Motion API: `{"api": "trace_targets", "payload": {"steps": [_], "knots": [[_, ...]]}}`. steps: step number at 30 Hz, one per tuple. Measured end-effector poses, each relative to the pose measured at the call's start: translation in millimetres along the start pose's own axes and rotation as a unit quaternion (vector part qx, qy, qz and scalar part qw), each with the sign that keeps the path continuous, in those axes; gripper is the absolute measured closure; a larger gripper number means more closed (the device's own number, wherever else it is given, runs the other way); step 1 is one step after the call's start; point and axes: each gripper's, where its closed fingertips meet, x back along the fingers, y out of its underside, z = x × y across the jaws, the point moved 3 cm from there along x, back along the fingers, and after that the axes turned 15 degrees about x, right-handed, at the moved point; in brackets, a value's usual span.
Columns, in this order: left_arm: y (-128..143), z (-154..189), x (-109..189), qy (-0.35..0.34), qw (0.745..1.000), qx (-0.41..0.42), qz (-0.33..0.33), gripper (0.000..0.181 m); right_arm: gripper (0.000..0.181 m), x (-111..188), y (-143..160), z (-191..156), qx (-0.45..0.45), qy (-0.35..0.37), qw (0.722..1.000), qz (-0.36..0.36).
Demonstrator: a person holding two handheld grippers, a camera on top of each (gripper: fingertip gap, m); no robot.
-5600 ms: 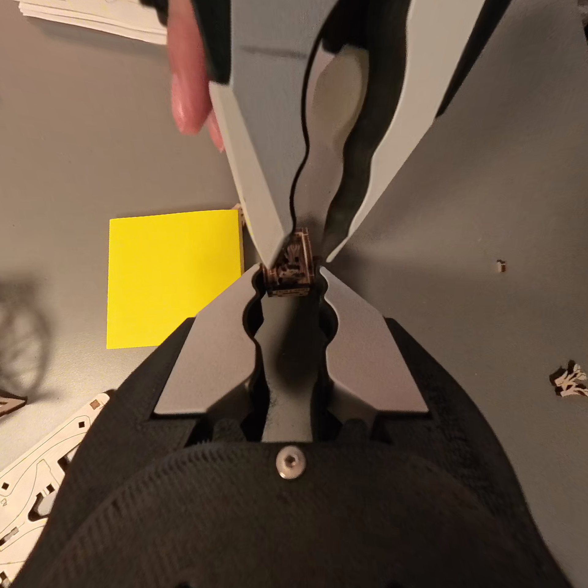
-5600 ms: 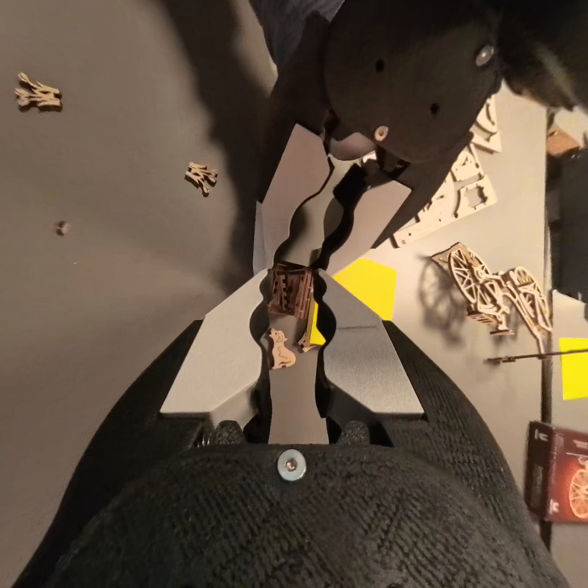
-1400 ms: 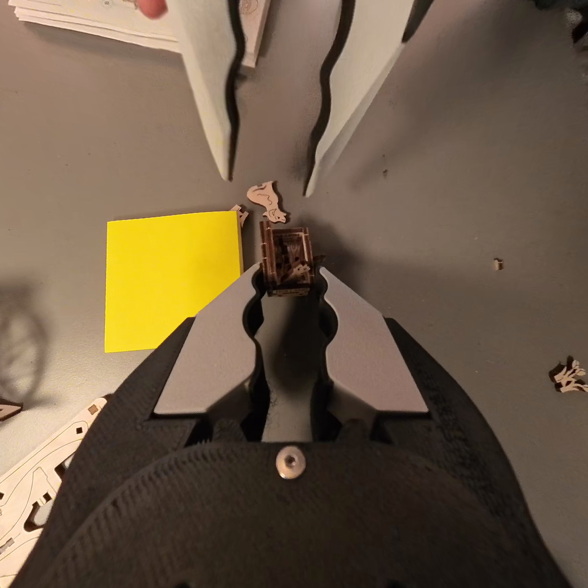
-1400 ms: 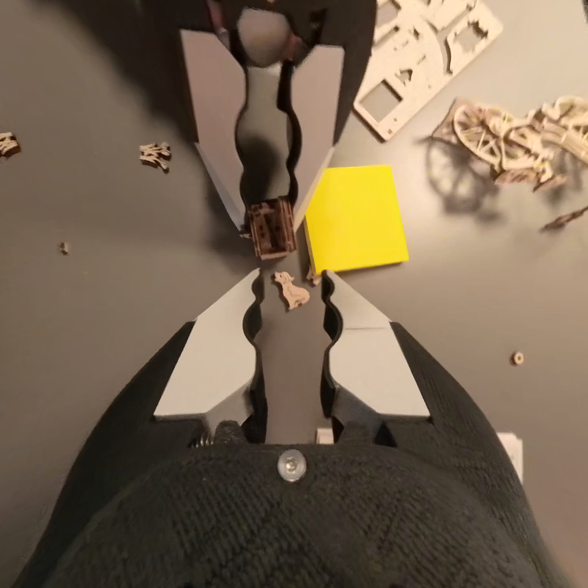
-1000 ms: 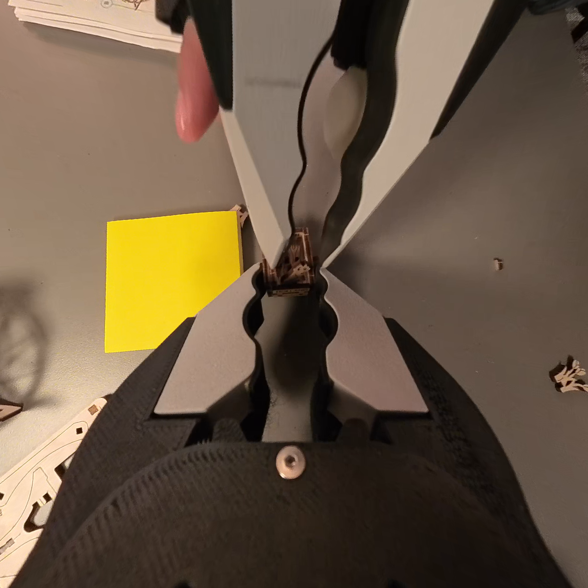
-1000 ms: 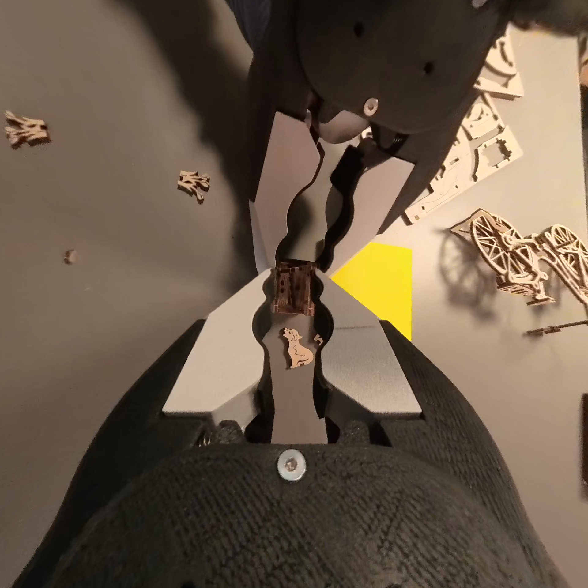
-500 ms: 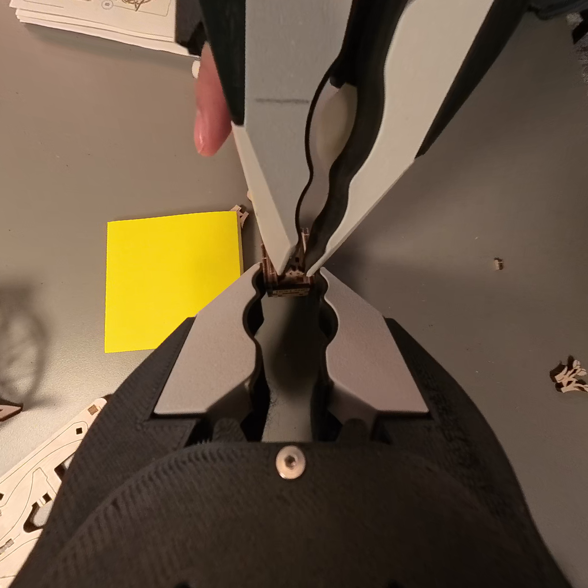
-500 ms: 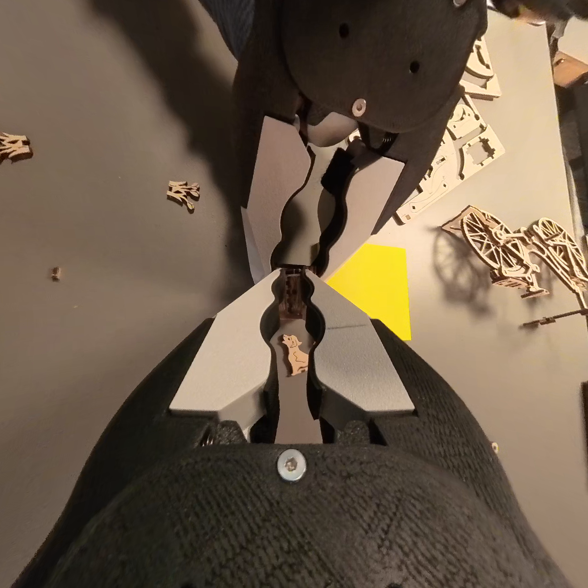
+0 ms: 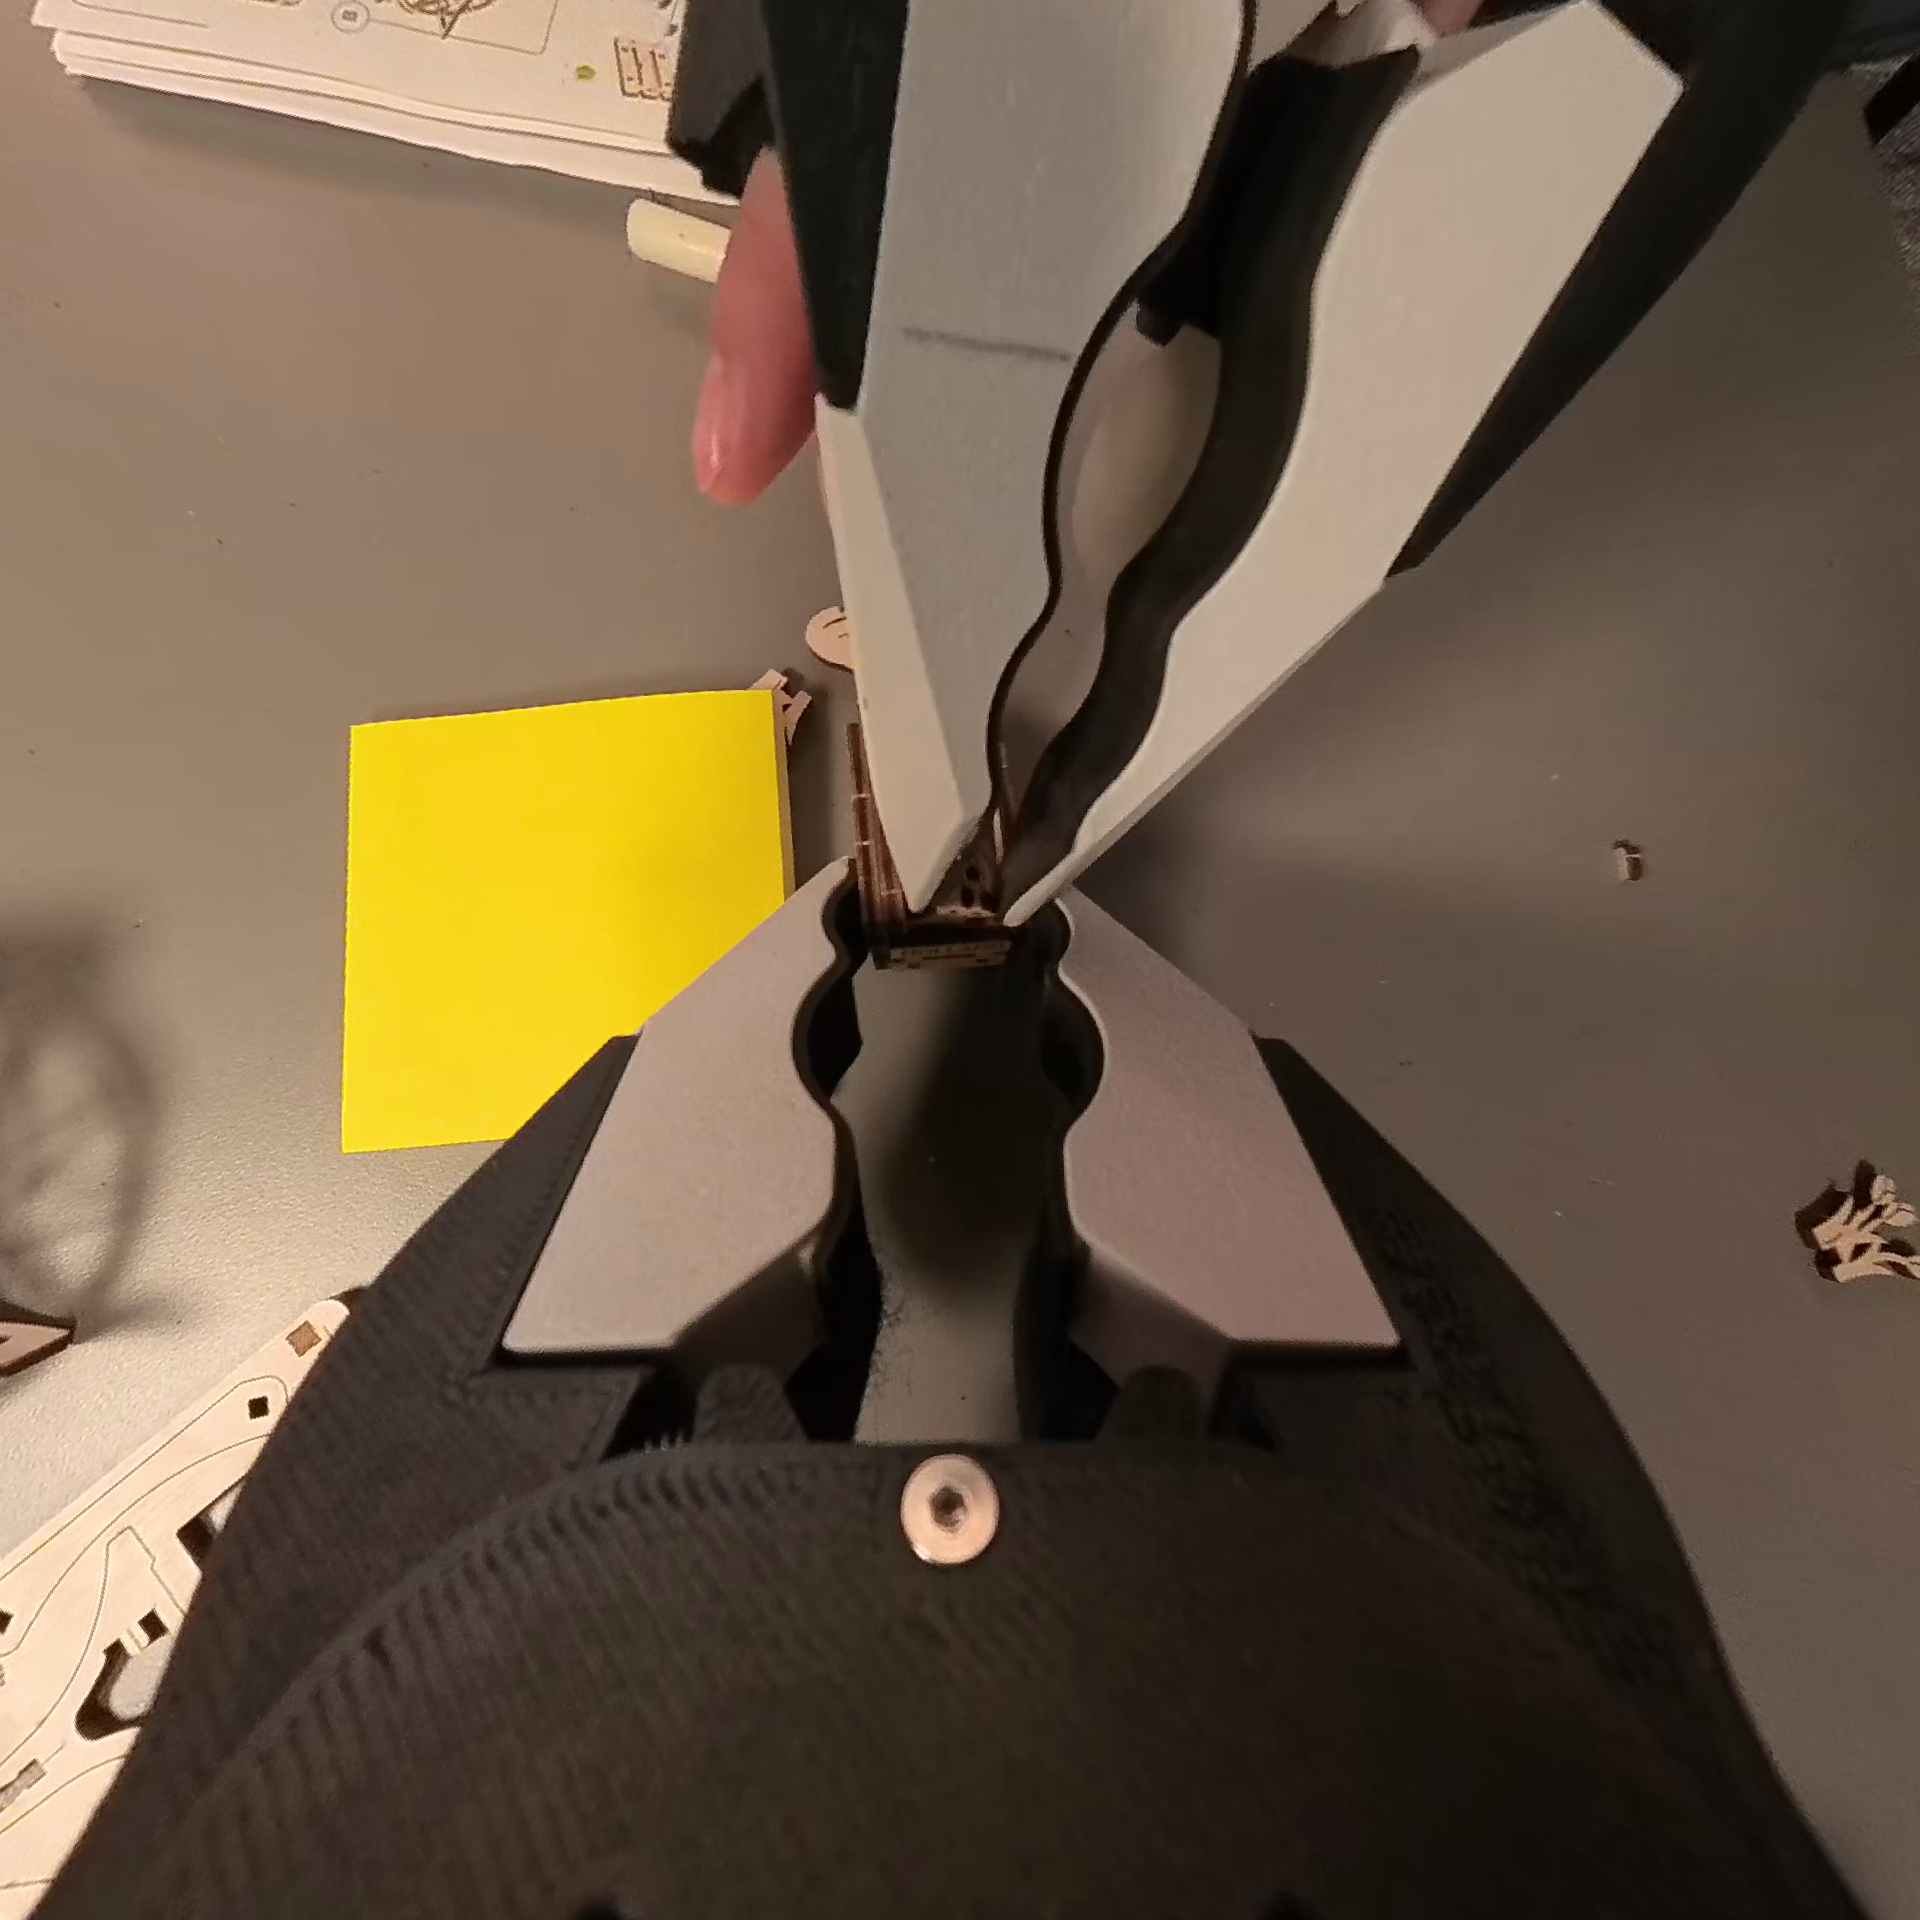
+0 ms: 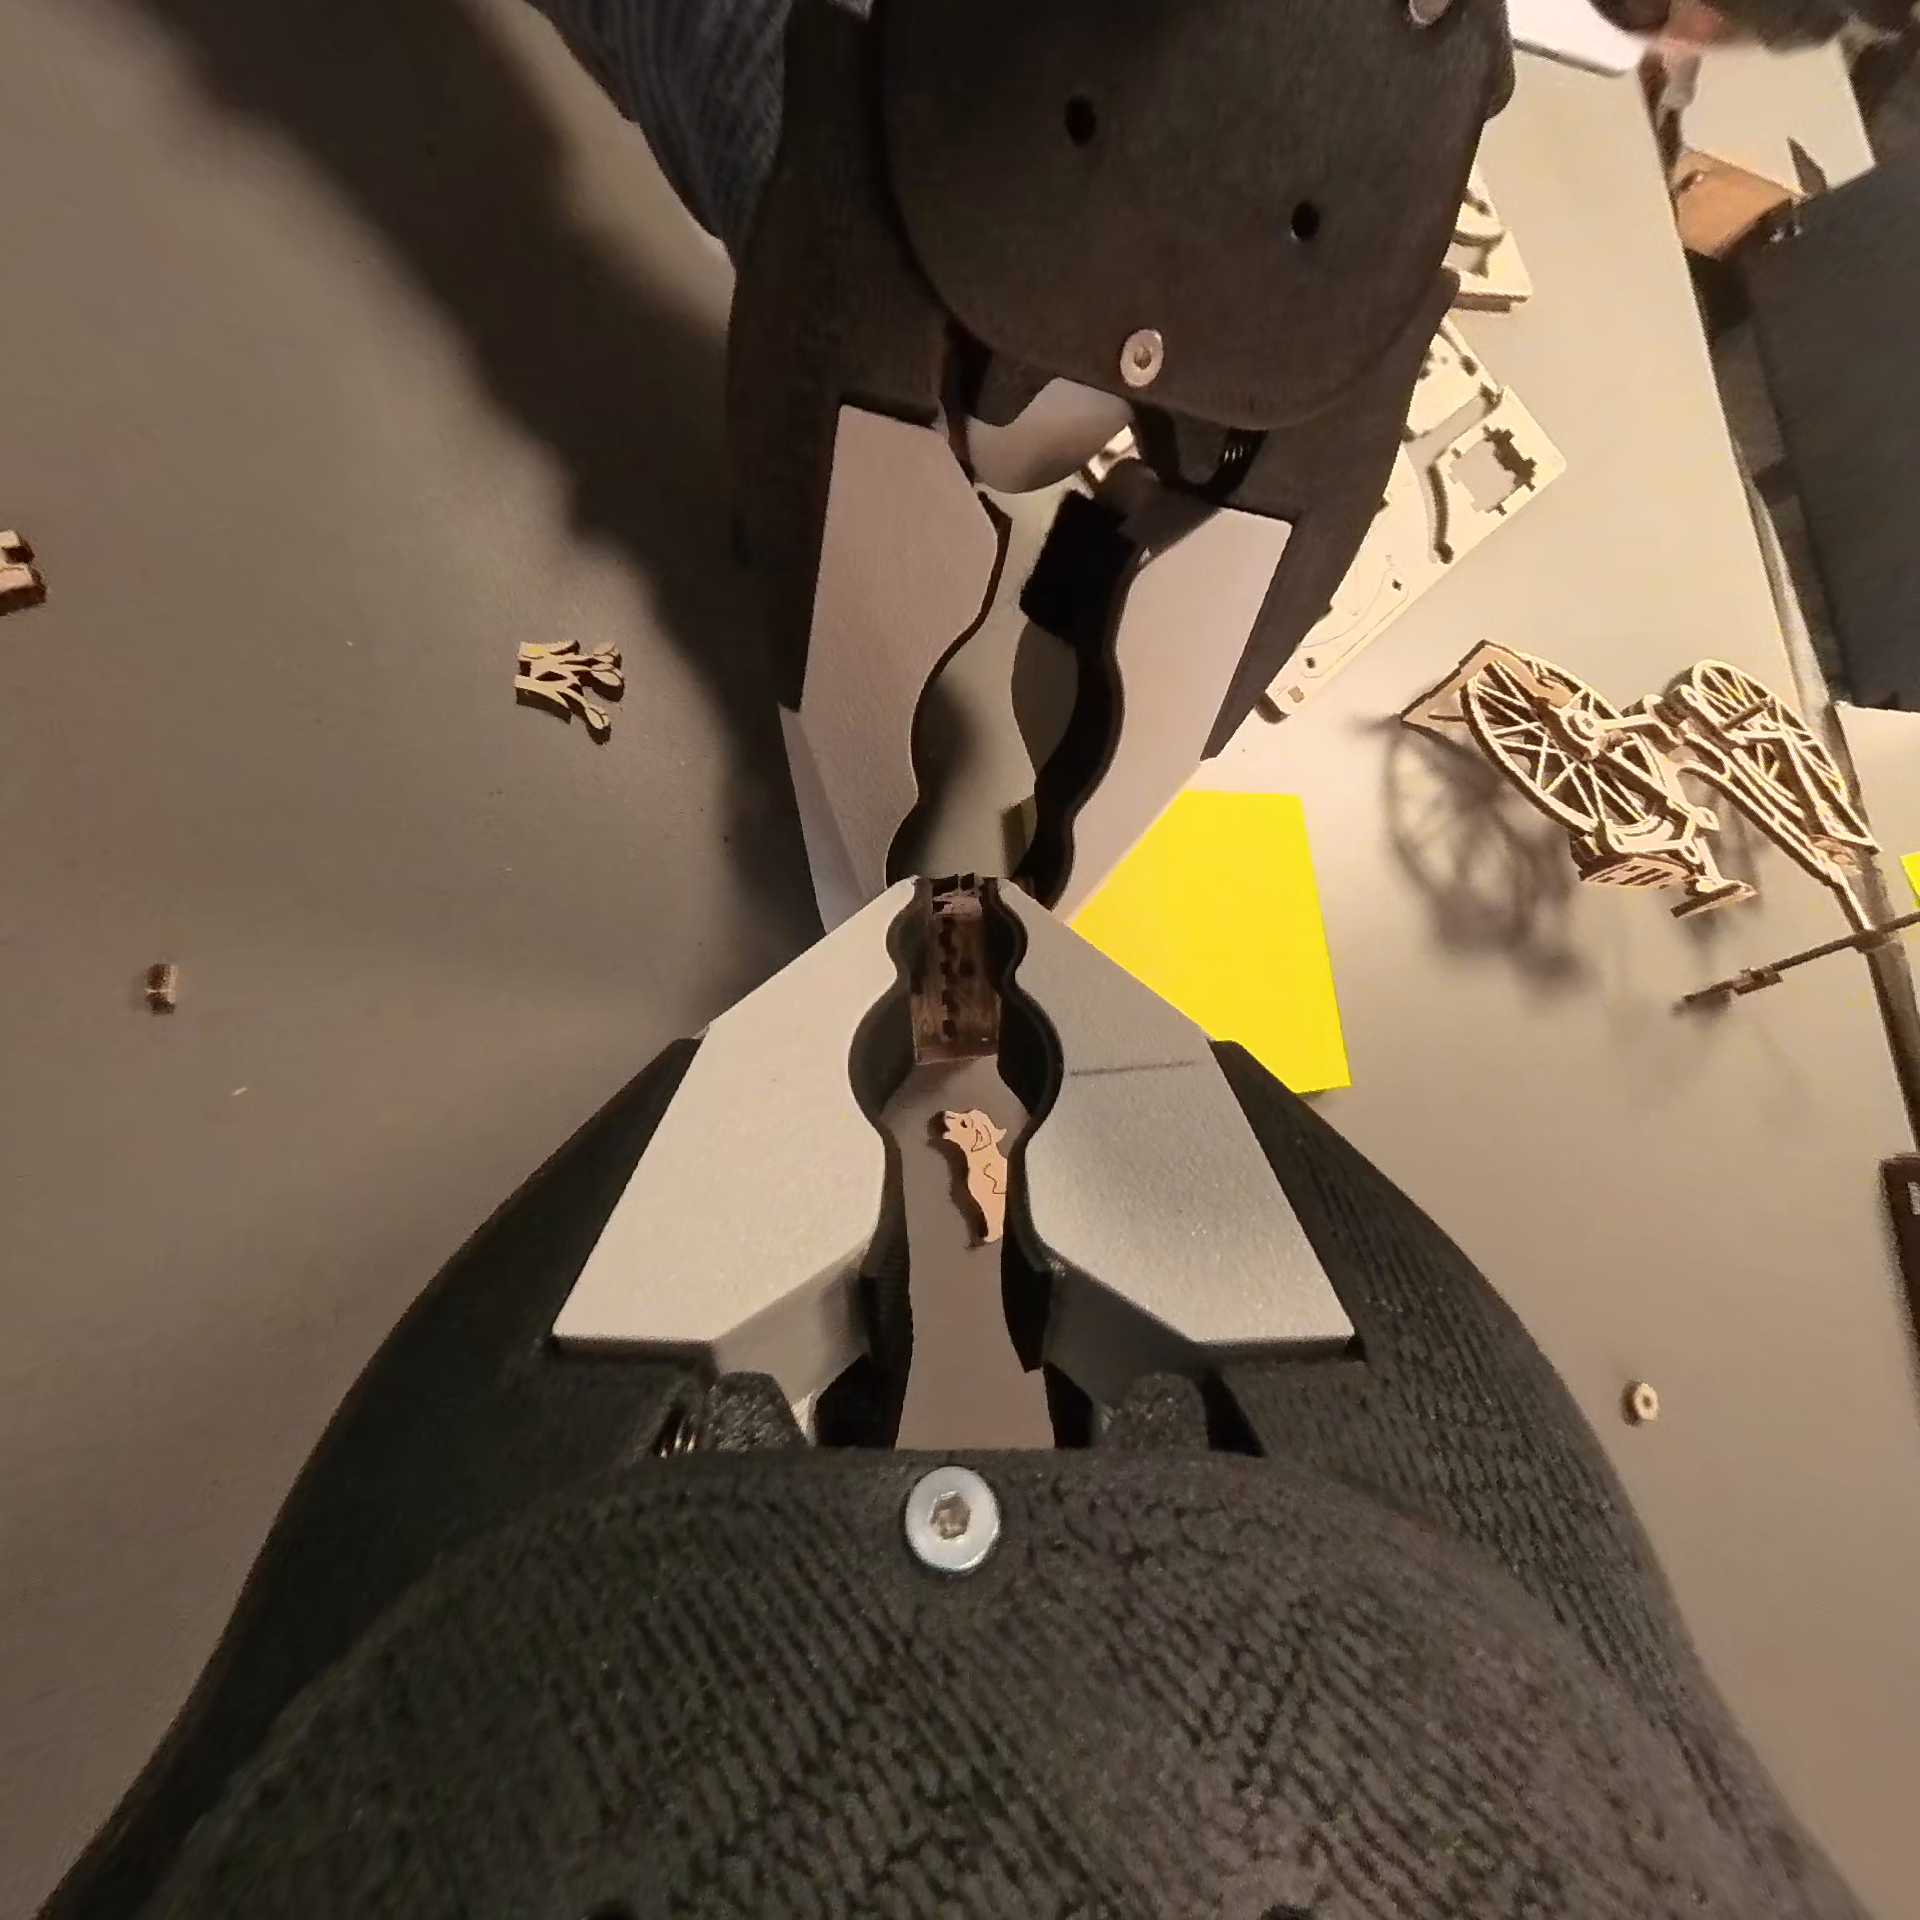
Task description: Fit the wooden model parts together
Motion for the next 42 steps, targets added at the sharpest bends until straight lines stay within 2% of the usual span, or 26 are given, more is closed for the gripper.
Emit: {"api": "trace_targets", "payload": {"steps": [11,15,17,19,22,27,30,37,42], "knots": [[0,0,0,0.0,1.0,0.0,0.0,0.153,0.173,1,1,0,-0.007,-0.001,1.0,0.013],[0,0,0,0.001,1.0,0.0,0.001,0.153,0.159,11,5,4,-0.007,0.005,1.0,0.013],[0,0,0,0.001,1.0,-0.001,0.001,0.153,0.157,21,12,10,-0.02,0.019,1.0,0.013],[0,0,0,0.001,1.0,0.0,0.001,0.153,0.156,29,30,15,-0.034,0.03,0.999,-0.023],[0,0,0,0.001,1.0,0.0,0.001,0.153,0.156,35,51,8,-0.055,0.0,0.996,-0.063],[0,0,0,0.002,1.0,0.0,0.001,0.153,0.155,38,58,1,-0.076,-0.049,0.99,-0.104],[0,0,0,0.002,1.0,-0.001,0.001,0.153,0.155,34,56,-1,-0.033,-0.078,0.987,-0.135],[1,0,1,0.004,1.0,-0.003,-0.004,0.153,0.154,17,48,-3,0.081,-0.152,0.979,-0.112],[1,0,1,0.005,1.0,-0.003,-0.005,0.153,0.161,11,49,-3,0.102,-0.206,0.962,-0.145]]}}
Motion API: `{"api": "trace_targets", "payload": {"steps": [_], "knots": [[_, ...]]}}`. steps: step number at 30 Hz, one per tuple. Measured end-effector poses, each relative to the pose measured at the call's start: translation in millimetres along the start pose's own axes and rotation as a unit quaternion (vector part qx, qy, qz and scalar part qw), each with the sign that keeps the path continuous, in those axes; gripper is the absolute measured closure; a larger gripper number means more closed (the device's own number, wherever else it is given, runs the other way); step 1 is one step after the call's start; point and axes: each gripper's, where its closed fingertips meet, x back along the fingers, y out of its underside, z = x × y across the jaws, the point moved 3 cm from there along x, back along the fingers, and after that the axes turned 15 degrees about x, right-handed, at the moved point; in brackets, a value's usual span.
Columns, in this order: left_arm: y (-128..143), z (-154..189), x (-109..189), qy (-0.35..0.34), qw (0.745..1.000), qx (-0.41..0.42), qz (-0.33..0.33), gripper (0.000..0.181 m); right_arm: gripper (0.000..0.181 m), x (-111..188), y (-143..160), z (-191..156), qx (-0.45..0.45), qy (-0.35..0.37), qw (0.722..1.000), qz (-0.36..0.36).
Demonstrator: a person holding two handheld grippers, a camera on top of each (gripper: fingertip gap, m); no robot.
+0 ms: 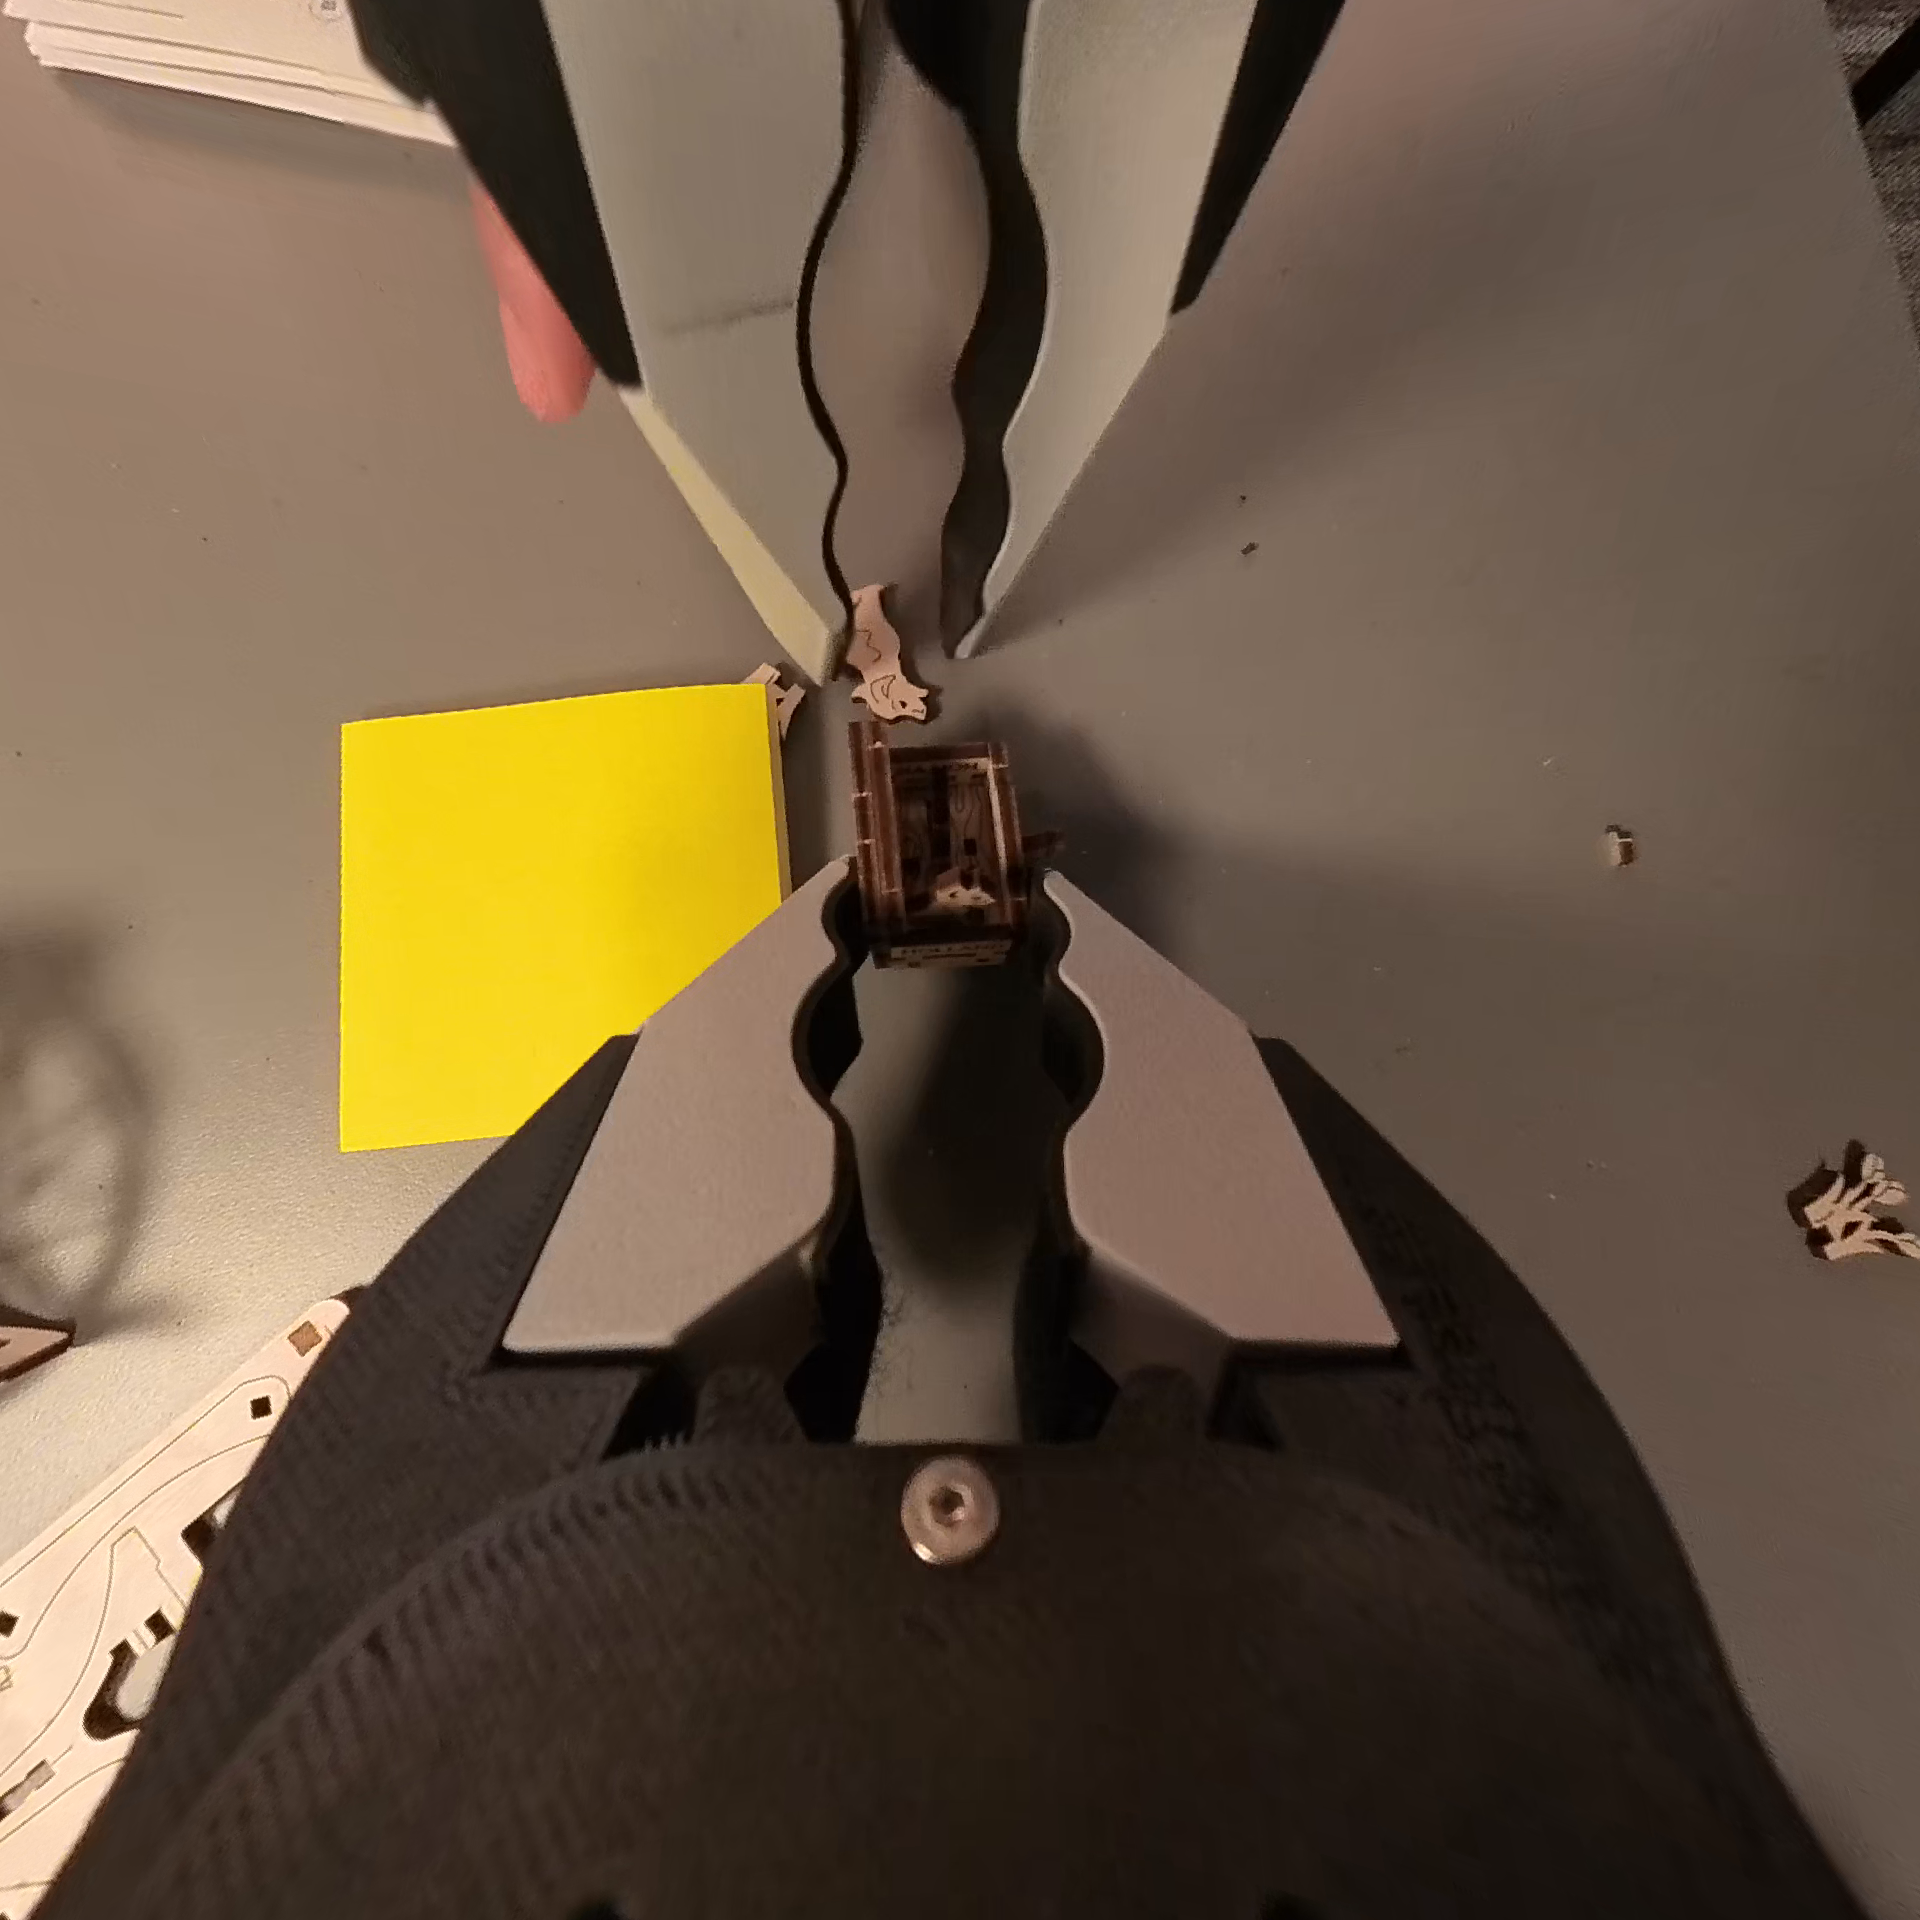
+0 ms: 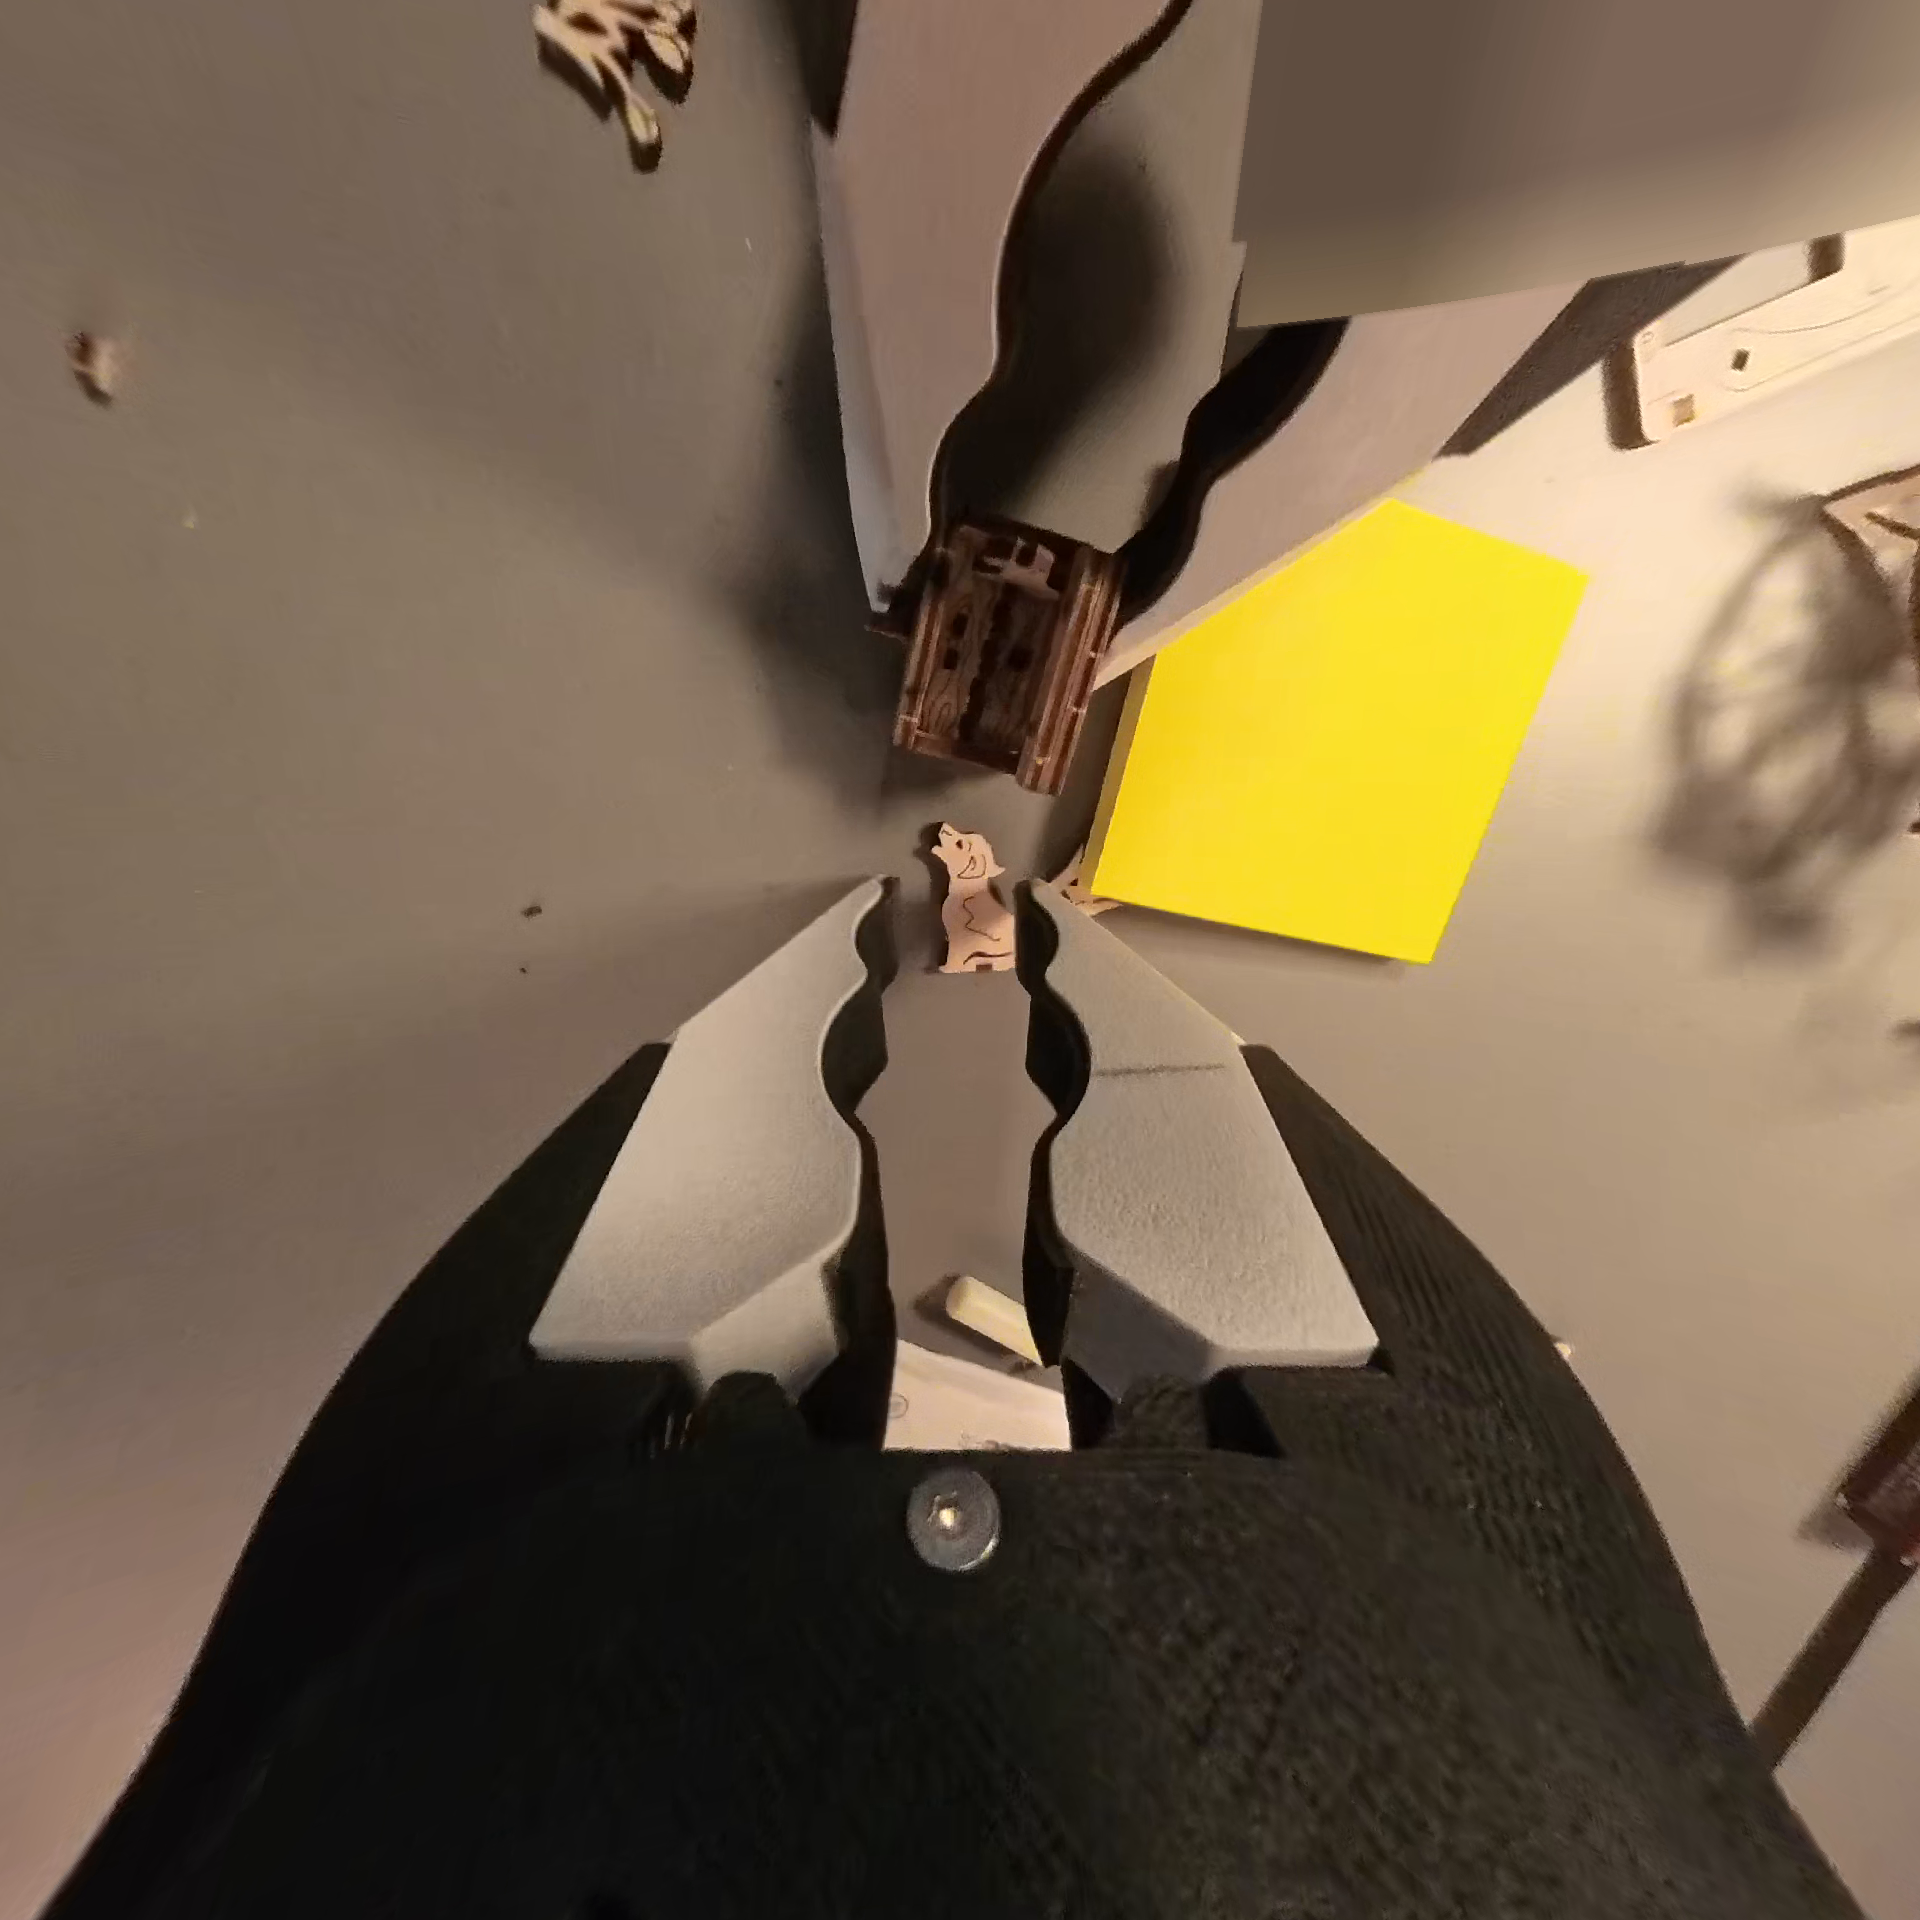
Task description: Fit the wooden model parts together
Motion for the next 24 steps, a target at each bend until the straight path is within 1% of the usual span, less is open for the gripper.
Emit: {"api": "trace_targets", "payload": {"steps": [5,8,11,16,20,21,22,24], "knots": [[0,0,0,0.0,1.0,0.0,0.0,0.153,0.165,-1,0,2,0.003,-0.028,0.999,-0.026],[0,0,0,0.001,1.0,0.001,0.001,0.153,0.176,-2,-1,-2,-0.009,-0.037,0.999,-0.028],[0,0,0,0.0,1.0,0.001,0.002,0.153,0.175,-1,-1,-3,-0.03,-0.017,0.999,-0.019],[0,0,0,0.001,1.0,0.001,0.003,0.153,0.175,0,1,-10,-0.072,0.003,0.997,0.025],[0,0,0,0.003,1.0,0.001,0.004,0.153,0.175,3,5,-19,-0.097,0.003,0.995,0.018],[0,0,0,0.004,1.0,0.001,0.004,0.153,0.173,5,7,-19,-0.107,0.011,0.994,0.014],[0,0,0,0.005,1.0,0.001,0.005,0.153,0.169,8,7,-20,-0.118,0.022,0.993,0.02],[0,0,0,0.007,1.0,0.0,0.007,0.153,0.164,17,-1,-21,-0.143,0.057,0.986,0.067]]}}
